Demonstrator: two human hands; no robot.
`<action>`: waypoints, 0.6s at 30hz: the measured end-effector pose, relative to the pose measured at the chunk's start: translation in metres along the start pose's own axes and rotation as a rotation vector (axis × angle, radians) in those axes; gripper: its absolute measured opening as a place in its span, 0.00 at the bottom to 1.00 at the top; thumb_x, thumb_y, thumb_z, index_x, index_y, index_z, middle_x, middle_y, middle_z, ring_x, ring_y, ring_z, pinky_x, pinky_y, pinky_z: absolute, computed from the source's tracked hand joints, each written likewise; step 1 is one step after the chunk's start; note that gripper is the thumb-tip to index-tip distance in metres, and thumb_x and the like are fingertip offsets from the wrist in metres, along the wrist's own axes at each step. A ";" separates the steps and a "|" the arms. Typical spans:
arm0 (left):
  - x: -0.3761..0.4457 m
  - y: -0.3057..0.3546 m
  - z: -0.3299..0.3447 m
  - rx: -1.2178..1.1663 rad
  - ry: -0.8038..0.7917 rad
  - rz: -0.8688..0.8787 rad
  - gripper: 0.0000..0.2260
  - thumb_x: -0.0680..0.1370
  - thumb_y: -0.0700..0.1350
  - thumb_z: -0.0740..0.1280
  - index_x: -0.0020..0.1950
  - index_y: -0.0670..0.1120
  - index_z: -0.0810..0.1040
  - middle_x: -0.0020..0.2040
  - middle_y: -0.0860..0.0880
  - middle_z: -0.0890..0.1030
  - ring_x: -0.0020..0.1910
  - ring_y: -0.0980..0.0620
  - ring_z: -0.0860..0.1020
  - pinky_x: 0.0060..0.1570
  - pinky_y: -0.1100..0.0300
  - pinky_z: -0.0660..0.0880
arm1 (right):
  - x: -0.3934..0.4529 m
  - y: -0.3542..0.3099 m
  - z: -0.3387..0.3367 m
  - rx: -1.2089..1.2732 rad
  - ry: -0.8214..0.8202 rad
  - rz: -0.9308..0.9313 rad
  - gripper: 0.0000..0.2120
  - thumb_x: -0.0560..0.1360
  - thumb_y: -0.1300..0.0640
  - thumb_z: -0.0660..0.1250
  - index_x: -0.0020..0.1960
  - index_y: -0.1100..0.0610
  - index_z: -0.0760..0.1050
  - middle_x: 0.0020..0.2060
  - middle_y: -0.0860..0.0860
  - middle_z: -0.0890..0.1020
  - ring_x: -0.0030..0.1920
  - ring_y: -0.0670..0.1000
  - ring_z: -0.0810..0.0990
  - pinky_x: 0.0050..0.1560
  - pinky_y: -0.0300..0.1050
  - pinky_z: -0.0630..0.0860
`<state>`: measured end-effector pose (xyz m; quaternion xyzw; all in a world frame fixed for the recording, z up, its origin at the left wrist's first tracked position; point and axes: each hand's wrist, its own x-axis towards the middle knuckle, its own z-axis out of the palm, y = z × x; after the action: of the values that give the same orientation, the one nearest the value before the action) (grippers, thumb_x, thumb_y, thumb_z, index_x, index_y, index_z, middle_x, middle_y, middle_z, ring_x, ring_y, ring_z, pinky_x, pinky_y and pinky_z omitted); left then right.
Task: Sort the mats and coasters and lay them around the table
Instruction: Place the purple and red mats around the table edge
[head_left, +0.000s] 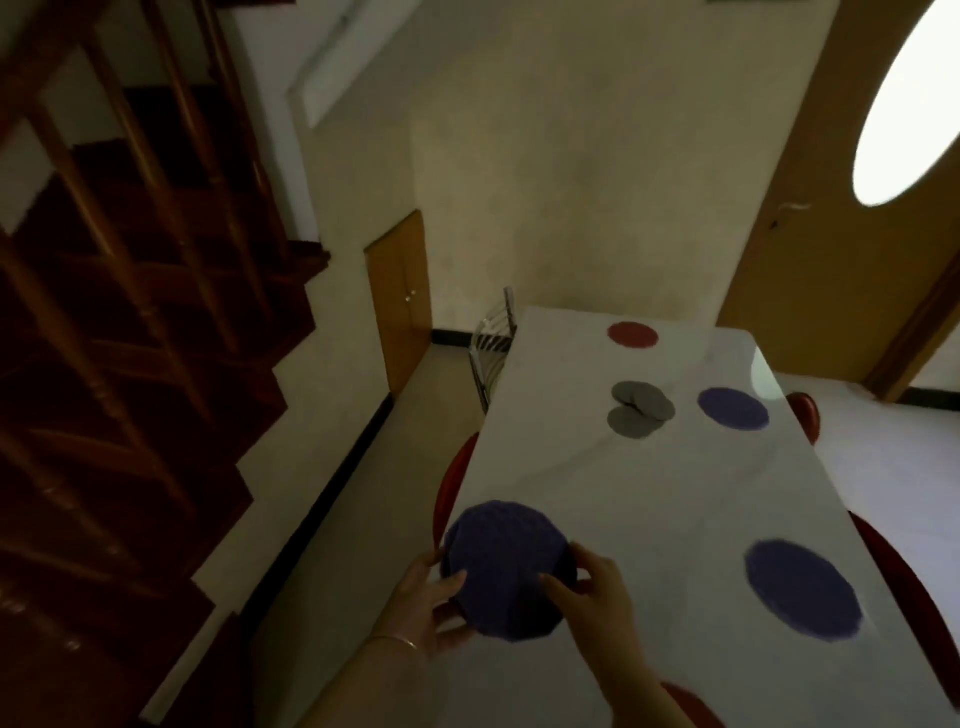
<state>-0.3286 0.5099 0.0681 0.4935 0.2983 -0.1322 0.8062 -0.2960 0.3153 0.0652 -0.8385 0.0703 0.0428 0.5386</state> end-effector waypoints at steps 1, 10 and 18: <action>0.008 0.013 -0.006 0.000 -0.013 0.015 0.15 0.72 0.39 0.72 0.55 0.52 0.75 0.54 0.47 0.81 0.45 0.43 0.82 0.37 0.51 0.80 | 0.008 -0.010 0.008 0.004 0.005 -0.019 0.33 0.68 0.56 0.76 0.69 0.55 0.67 0.57 0.57 0.74 0.47 0.55 0.79 0.50 0.51 0.78; 0.115 0.121 -0.044 0.042 -0.225 -0.011 0.20 0.72 0.38 0.73 0.62 0.48 0.74 0.53 0.44 0.81 0.49 0.40 0.81 0.38 0.46 0.82 | 0.064 -0.082 0.100 -0.155 0.192 -0.056 0.32 0.65 0.59 0.77 0.66 0.54 0.71 0.60 0.57 0.68 0.60 0.59 0.72 0.62 0.53 0.72; 0.179 0.162 -0.028 0.205 -0.420 -0.113 0.24 0.67 0.39 0.77 0.60 0.53 0.75 0.58 0.42 0.80 0.53 0.38 0.79 0.46 0.41 0.80 | 0.080 -0.113 0.114 -0.231 0.458 0.043 0.32 0.63 0.58 0.78 0.65 0.55 0.72 0.61 0.56 0.65 0.58 0.55 0.71 0.61 0.49 0.74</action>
<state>-0.1155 0.6266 0.0658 0.5168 0.1362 -0.3066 0.7876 -0.1985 0.4600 0.1076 -0.8807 0.2031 -0.1291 0.4080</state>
